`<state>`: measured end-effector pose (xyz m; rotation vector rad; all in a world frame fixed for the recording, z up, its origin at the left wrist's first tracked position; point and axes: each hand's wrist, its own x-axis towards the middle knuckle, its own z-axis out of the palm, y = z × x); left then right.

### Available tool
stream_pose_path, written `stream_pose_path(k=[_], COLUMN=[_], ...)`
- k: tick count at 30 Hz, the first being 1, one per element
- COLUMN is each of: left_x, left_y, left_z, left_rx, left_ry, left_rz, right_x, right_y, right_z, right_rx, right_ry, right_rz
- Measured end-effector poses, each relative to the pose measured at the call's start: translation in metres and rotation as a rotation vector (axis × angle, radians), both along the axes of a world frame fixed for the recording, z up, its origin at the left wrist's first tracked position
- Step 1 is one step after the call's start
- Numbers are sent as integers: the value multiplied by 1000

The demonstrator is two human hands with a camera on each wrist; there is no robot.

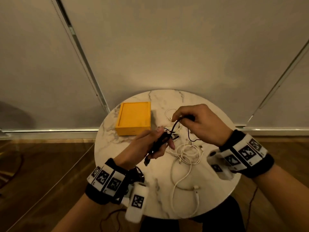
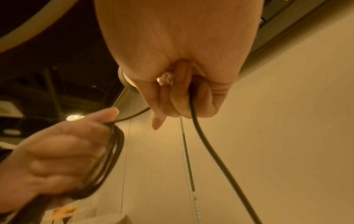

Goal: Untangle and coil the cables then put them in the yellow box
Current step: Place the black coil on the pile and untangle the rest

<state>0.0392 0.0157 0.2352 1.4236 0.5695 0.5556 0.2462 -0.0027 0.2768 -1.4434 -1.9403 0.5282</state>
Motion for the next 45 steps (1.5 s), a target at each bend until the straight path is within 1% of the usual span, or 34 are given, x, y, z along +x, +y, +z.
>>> stream_pose_path(k=[2, 3, 4, 6, 8, 9, 11, 12, 14, 16, 18, 20, 21, 23, 25, 27, 29, 31, 33, 34, 36, 37, 39, 41, 45], left_x=[10, 15, 19, 28, 36, 38, 40, 41, 41, 38, 34, 29, 28, 25, 20, 15, 13, 14, 14, 12, 8, 5, 2, 1, -1], left_y=[-5, -6, -6, -6, -6, -5, -4, -3, 2, 6, 7, 6, 7, 8, 10, 10, 5, 2, 5, 6, 6, 4, -1, -2, 4], left_z=[4, 7, 12, 20, 24, 25, 24, 23, 18, 12, 3, -4, -7, -15, -24, -29, -30, -29, -28, -28, -28, -27, -25, -19, 0], left_rx=[-127, -187, -244, -379, -480, -512, -554, -541, -453, -371, -346, -247, -141, 147, 363, 476, 534, 631, 752, 778, 726, 647, 411, 235, 56], left_ry=[-182, -273, -361, -519, -609, -639, -682, -688, -663, -635, -610, -529, -444, -209, 5, 137, 199, 255, 327, 353, 329, 288, 187, 140, -3], left_rz=[-35, -35, -21, 32, 76, 93, 133, 165, 257, 364, 458, 496, 507, 514, 489, 441, 395, 376, 351, 334, 275, 238, 151, 91, 10], right_x=[-4, -8, -13, -25, -39, -45, -57, -61, -66, -67, -65, -64, -62, -57, -49, -42, -40, -41, -39, -35, -25, -21, -13, -9, -10], right_y=[4, 6, 6, 4, 0, -1, -3, -5, -11, -14, -19, -23, -25, -27, -26, -25, -25, -27, -28, -26, -20, -17, -11, -7, -3], right_z=[-7, -13, -20, -36, -48, -54, -67, -75, -86, -92, -88, -83, -81, -76, -67, -58, -52, -49, -46, -42, -34, -30, -23, -16, -5], right_rx=[-16, -28, -41, -80, -101, -72, -1, -4, -135, -163, -177, -205, -219, -220, -189, -139, -96, -50, 28, 51, 58, 47, 7, -32, -65], right_ry=[127, 148, 132, 129, 214, 227, 240, 199, 182, 151, 82, 39, 14, -85, -197, -326, -448, -446, -372, -336, -298, -276, -184, -68, 257], right_rz=[-24, -17, 9, 58, 39, 23, 31, 59, 68, 107, 148, 174, 185, 177, 155, 146, 157, 147, 101, 80, 85, 111, 145, 162, 194])
